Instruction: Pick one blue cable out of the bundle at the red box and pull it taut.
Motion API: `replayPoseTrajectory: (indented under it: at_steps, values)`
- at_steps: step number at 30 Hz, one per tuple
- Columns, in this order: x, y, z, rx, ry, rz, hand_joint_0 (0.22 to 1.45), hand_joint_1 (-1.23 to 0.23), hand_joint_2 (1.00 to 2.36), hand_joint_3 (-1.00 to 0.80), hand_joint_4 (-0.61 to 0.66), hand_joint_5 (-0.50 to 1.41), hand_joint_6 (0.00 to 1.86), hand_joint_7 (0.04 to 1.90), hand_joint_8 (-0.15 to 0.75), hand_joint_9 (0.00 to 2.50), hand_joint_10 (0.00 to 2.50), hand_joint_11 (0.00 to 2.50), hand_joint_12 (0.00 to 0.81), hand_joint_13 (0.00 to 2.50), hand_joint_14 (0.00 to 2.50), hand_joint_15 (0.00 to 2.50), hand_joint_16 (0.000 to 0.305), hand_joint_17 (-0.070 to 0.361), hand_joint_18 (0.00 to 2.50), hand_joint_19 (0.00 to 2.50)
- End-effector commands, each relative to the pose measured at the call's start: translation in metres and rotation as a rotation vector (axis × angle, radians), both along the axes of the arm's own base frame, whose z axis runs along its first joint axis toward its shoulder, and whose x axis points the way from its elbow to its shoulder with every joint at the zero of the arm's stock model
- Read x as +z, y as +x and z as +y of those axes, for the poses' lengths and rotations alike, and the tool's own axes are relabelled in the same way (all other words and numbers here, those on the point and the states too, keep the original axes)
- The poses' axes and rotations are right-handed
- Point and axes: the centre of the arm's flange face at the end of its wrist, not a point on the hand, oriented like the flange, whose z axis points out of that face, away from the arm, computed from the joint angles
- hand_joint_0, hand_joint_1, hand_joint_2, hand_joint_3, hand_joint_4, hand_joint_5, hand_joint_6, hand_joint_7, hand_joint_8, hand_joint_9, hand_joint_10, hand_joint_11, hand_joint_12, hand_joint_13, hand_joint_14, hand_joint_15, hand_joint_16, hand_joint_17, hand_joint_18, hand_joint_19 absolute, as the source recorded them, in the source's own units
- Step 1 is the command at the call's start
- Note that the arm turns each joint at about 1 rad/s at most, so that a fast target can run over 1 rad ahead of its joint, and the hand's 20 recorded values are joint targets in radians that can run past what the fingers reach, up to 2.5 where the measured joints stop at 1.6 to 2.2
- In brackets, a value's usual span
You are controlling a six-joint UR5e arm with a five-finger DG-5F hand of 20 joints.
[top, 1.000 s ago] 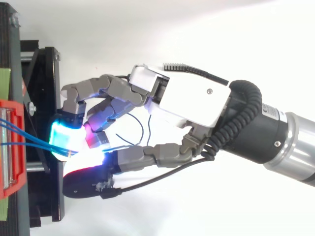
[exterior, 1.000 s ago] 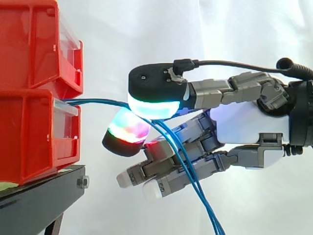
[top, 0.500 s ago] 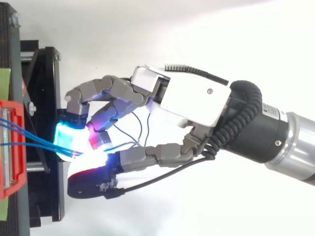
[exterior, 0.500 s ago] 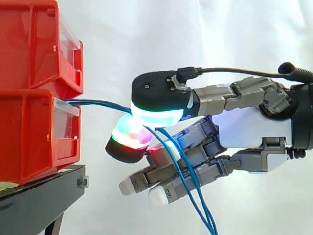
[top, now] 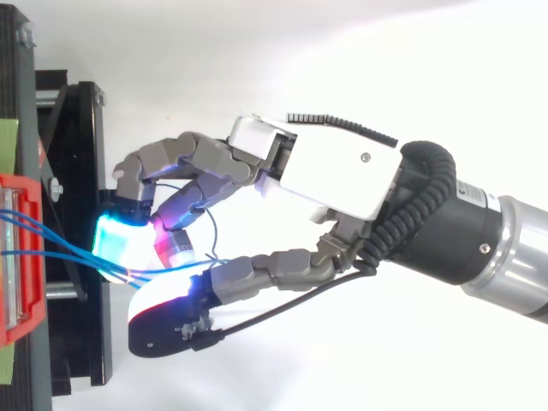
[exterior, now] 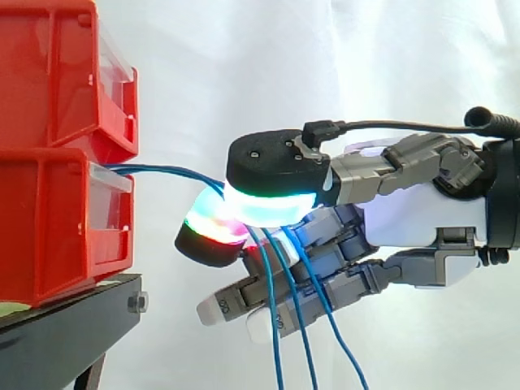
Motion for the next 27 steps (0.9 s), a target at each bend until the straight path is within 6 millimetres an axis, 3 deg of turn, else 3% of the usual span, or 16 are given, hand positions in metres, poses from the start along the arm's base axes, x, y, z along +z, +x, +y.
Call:
replayPoseTrajectory:
  at_steps: [1,27]
  values:
    - [-0.0008,-0.0004,0.0007,0.001,0.007,0.000,0.75,-0.95,1.01,-0.39,0.19,-0.19,0.84,0.98,0.406,0.87,0.04,1.56,0.433,0.51,0.00,0.18,0.062,0.139,0.71,0.28]
    - [-0.0018,-0.0021,0.0002,0.000,0.028,0.009,0.67,-0.88,1.00,-0.50,0.26,-0.18,0.83,1.04,0.419,0.88,0.03,1.54,0.438,0.52,0.00,0.19,0.062,0.140,0.72,0.31]
